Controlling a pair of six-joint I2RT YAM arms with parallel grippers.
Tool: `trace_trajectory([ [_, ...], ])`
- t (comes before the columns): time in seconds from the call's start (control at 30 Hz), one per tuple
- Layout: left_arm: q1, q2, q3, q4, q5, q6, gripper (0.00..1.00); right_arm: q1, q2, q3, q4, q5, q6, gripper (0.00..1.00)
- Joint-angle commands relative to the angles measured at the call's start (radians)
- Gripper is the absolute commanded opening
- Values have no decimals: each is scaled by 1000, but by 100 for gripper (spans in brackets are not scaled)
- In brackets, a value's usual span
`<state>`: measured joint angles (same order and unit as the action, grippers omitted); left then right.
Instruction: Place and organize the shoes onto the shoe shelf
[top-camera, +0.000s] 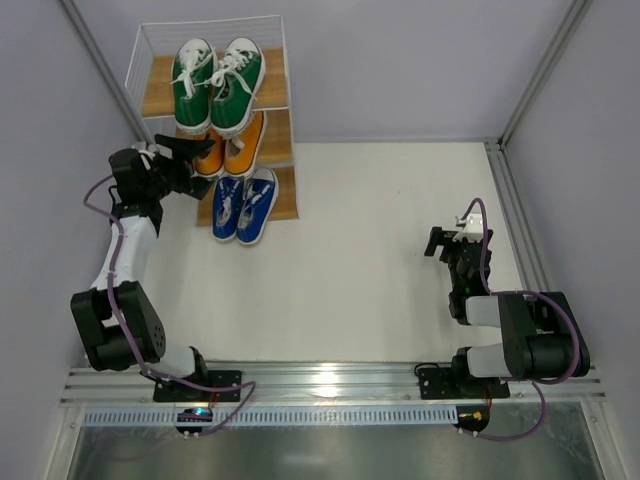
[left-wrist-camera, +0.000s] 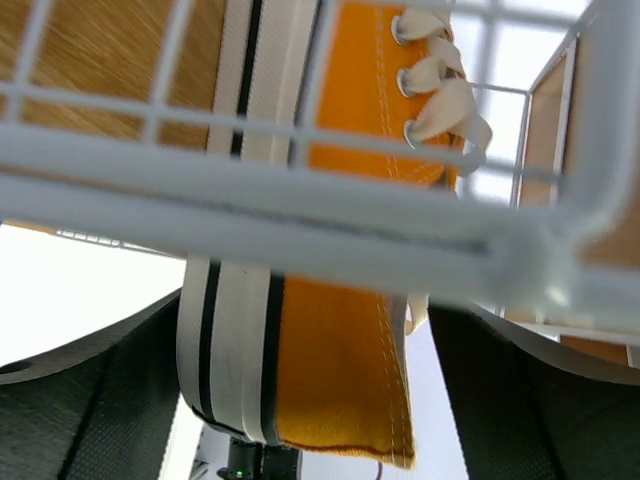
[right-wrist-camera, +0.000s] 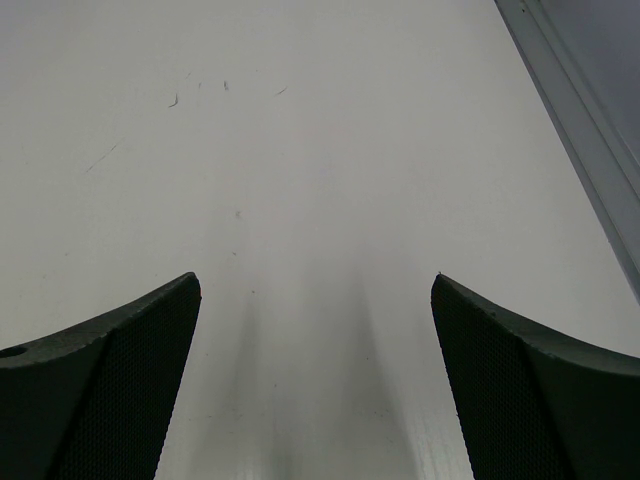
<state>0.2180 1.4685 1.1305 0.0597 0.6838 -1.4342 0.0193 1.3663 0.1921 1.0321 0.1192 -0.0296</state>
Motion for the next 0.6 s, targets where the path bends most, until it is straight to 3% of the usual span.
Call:
trace_trajectory([
  [0.0, -2, -56, -23, 71, 23, 6, 95, -2, -1, 15, 75, -9, 4, 97],
  [0.03, -2, -63, -32, 83, 22, 5, 100, -4, -1, 15, 77, -10, 3, 97],
  [0.33, -2, -197, -164, 201, -27, 14, 100, -4, -1, 17, 77, -10, 3, 97],
  [0.57, -3, -336, -247, 155, -56, 90, 100, -4, -1, 17, 77, -9, 3, 97],
])
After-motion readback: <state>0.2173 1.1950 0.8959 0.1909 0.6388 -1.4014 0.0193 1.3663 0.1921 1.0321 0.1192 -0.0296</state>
